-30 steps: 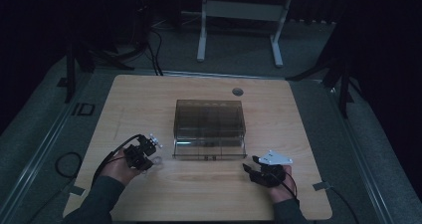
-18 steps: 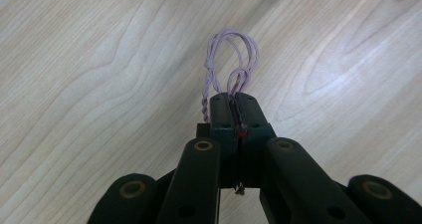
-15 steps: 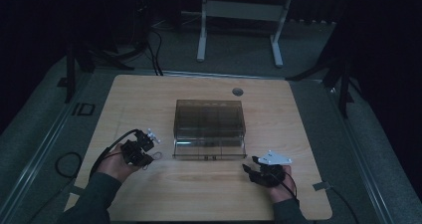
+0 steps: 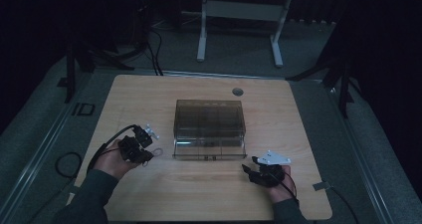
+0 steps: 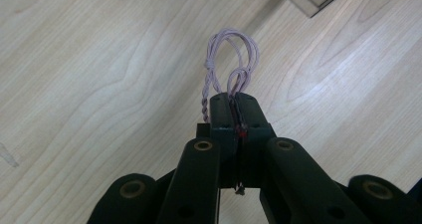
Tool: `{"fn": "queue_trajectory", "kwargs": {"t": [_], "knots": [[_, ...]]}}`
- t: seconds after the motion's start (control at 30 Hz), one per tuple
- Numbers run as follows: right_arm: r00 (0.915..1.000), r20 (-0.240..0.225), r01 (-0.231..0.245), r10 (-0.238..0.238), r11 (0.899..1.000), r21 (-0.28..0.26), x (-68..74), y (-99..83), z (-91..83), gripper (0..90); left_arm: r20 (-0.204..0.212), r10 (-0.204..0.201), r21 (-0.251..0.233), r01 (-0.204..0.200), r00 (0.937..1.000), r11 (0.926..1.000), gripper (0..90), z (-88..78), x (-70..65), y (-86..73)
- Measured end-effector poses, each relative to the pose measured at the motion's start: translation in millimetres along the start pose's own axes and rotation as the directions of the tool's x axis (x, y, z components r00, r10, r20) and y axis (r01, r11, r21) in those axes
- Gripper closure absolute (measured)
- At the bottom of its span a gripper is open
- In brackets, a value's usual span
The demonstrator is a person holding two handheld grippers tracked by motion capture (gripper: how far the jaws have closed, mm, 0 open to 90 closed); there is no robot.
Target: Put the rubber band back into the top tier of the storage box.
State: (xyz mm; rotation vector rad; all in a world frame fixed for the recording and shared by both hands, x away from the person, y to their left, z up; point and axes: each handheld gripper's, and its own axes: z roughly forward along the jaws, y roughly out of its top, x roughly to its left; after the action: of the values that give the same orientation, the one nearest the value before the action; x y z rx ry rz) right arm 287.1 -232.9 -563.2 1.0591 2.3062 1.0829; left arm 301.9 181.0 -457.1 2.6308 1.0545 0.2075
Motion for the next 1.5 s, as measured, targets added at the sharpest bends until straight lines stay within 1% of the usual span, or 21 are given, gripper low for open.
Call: {"fn": "queue_trajectory", "kwargs": {"t": [0.27, 0.47, 0.6, 0.77, 1.0, 1.07, 1.33, 1.4, 1.5], "knots": [[1.0000, 0.000, -0.001, 0.001, 1.000, 0.008, -0.2, -0.4, 1.0, 46.9, 0.003, 0.022, -0.014, -0.022, 0.9997, 0.9997, 88.6, -10.3, -0.4, 4.3], [1.0000, 0.004, -0.004, 0.004, 1.000, 0.011, -1.8, -0.9, 1.7, 46.7, 0.004, 0.028, -0.029, -0.028, 0.9996, 0.9992, 88.7, -18.3, -0.5, 7.3], [1.0000, 0.006, -0.006, 0.006, 1.000, 0.015, -2.4, -1.1, 2.4, 46.5, 0.012, 0.032, -0.037, -0.032, 0.9994, 0.9988, 88.6, -23.6, -1.0, 9.3], [1.0000, 0.007, -0.007, 0.006, 1.000, 0.019, -3.4, -1.1, 3.5, 46.2, 0.018, 0.039, -0.032, -0.038, 0.9991, 0.9987, 88.6, -29.2, -1.2, 12.7], [1.0000, 0.007, -0.001, 0.001, 0.999, 0.043, -3.3, 0.0, 6.1, 41.3, 0.022, 0.042, -0.044, -0.041, 0.9989, 0.9982, 88.6, -34.7, -1.6, 17.7], [0.9999, 0.005, -0.013, 0.013, 0.999, 0.047, -4.4, 0.0, 6.2, 40.1, 0.022, 0.043, -0.046, -0.042, 0.9988, 0.9981, 88.6, -36.1, -2.0, 18.9], [0.9998, 0.001, -0.022, 0.022, 0.998, 0.050, -6.2, 0.3, 6.8, 37.9, 0.029, 0.051, -0.056, -0.050, 0.9983, 0.9972, 88.5, -41.6, -3.3, 24.1], [0.9999, -0.002, -0.016, 0.016, 0.999, 0.051, -6.1, 0.4, 7.0, 36.8, 0.040, 0.055, -0.057, -0.053, 0.9977, 0.9970, 88.5, -42.9, -3.7, 25.5], [0.9999, -0.006, -0.014, 0.014, 0.999, 0.052, -5.8, 0.5, 7.2, 35.3, 0.039, 0.060, -0.060, -0.057, 0.9975, 0.9966, 88.4, -44.3, -4.2, 27.8]]}}
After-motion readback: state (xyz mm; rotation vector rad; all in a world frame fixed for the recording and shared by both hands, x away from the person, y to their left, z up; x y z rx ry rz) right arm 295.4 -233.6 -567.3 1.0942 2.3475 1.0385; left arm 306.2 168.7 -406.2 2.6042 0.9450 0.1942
